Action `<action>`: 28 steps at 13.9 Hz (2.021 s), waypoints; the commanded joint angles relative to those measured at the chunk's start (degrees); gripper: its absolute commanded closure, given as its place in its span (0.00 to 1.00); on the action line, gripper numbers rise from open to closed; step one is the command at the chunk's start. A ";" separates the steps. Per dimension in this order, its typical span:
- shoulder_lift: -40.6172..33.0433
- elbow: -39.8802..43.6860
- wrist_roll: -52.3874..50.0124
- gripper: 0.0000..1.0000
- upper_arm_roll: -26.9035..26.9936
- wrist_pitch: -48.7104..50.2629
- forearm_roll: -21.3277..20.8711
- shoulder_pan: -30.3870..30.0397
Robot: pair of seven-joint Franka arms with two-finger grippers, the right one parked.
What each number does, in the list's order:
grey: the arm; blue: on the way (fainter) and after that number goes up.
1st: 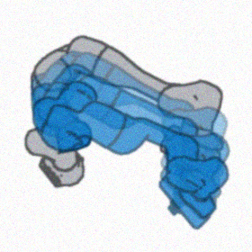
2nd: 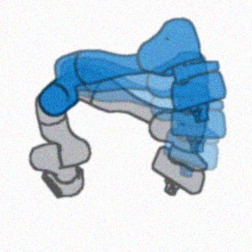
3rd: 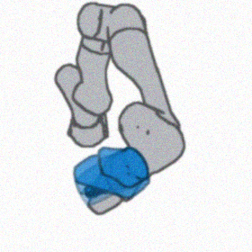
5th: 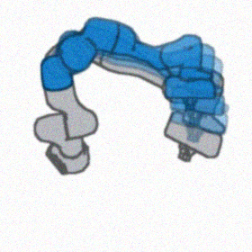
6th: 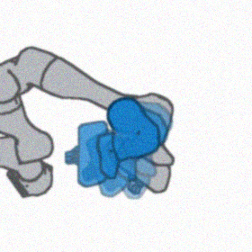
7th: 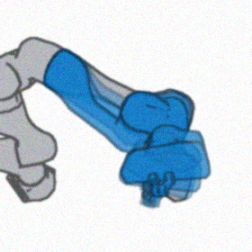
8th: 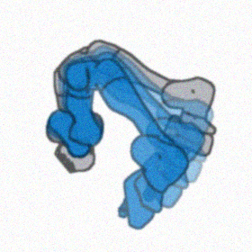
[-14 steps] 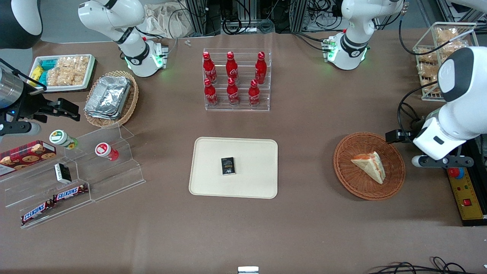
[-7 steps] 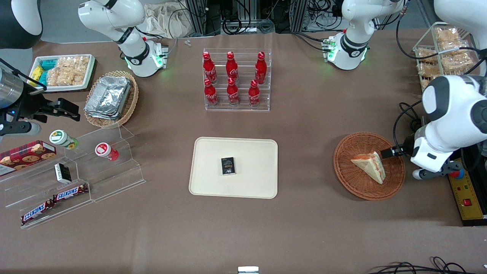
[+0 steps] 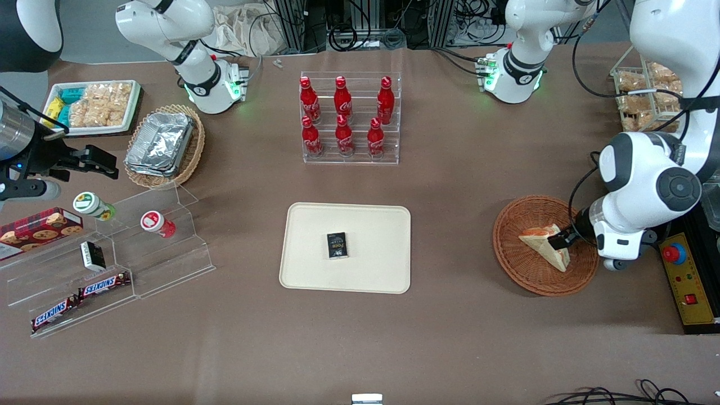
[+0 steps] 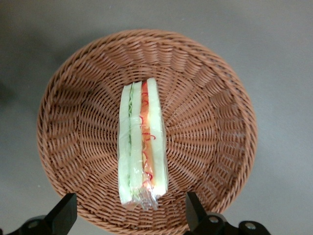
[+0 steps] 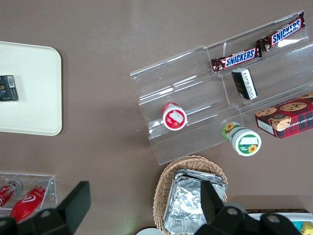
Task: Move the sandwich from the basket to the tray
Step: 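Close the left gripper on the wrapped sandwich and lift it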
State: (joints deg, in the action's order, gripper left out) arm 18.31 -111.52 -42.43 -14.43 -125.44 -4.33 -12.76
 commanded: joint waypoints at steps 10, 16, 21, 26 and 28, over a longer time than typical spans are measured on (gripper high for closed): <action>3.14 -2.21 -10.04 0.00 0.80 -4.72 -0.86 -0.60; 5.06 -5.46 -11.43 0.00 0.90 -10.79 -0.77 -0.16; 5.42 -4.41 -15.13 1.00 0.90 -10.79 -0.95 -0.07; 3.67 2.34 -14.61 1.00 0.11 1.12 -1.56 0.36; 2.79 8.65 -14.17 1.00 -1.12 12.53 -1.56 1.59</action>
State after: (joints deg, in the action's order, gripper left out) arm 22.86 -108.27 -55.65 -14.66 -122.34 -4.80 -12.44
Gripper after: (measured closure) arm 0.692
